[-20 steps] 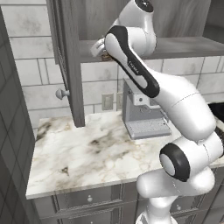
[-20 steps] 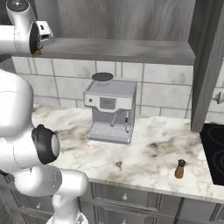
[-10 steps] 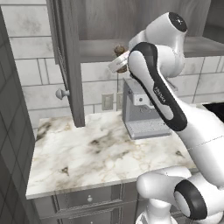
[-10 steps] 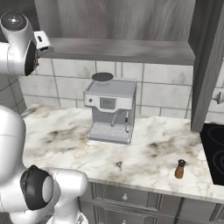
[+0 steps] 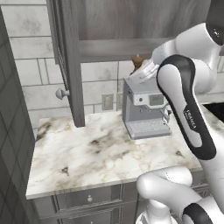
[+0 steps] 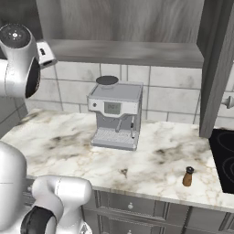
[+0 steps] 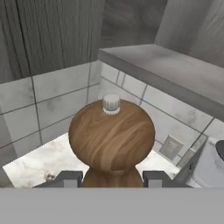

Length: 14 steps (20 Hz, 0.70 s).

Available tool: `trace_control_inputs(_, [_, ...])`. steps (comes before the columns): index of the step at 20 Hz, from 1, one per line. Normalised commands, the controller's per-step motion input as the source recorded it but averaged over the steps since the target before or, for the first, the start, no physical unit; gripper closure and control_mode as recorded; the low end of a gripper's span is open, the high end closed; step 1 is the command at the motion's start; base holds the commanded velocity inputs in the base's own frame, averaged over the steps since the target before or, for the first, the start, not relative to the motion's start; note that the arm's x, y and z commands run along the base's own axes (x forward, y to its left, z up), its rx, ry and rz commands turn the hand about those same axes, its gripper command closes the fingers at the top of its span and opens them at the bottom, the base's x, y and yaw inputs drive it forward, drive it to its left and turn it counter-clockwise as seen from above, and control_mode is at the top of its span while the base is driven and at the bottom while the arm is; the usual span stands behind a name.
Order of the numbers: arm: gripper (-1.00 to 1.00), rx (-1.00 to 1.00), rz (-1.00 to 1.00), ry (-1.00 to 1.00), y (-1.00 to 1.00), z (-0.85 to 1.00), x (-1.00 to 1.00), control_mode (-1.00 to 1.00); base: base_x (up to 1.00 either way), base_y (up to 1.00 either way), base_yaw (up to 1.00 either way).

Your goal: Take 2 condiments from the cabinet and move them on the counter near the stove.Make sure the condiments are lined up with each other, next to each other.

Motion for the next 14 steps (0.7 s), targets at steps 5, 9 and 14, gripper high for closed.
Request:
trace_control_inputs(5, [1.00,-0.02,0.01,0.00,-0.53,0.00,-0.48,-1.00,0.00,0.00,0.00])
trace_control_inputs(9, [1.00,0.00,0.00,0.00,-0.67,0.00,-0.43,-1.00,0.00,0.00,0.00])
trace_control_inputs(14, [1.00,0.00,0.00,0.00,-0.69,-0.03,-0.39,-1.00,0.00,0.00,0.00])
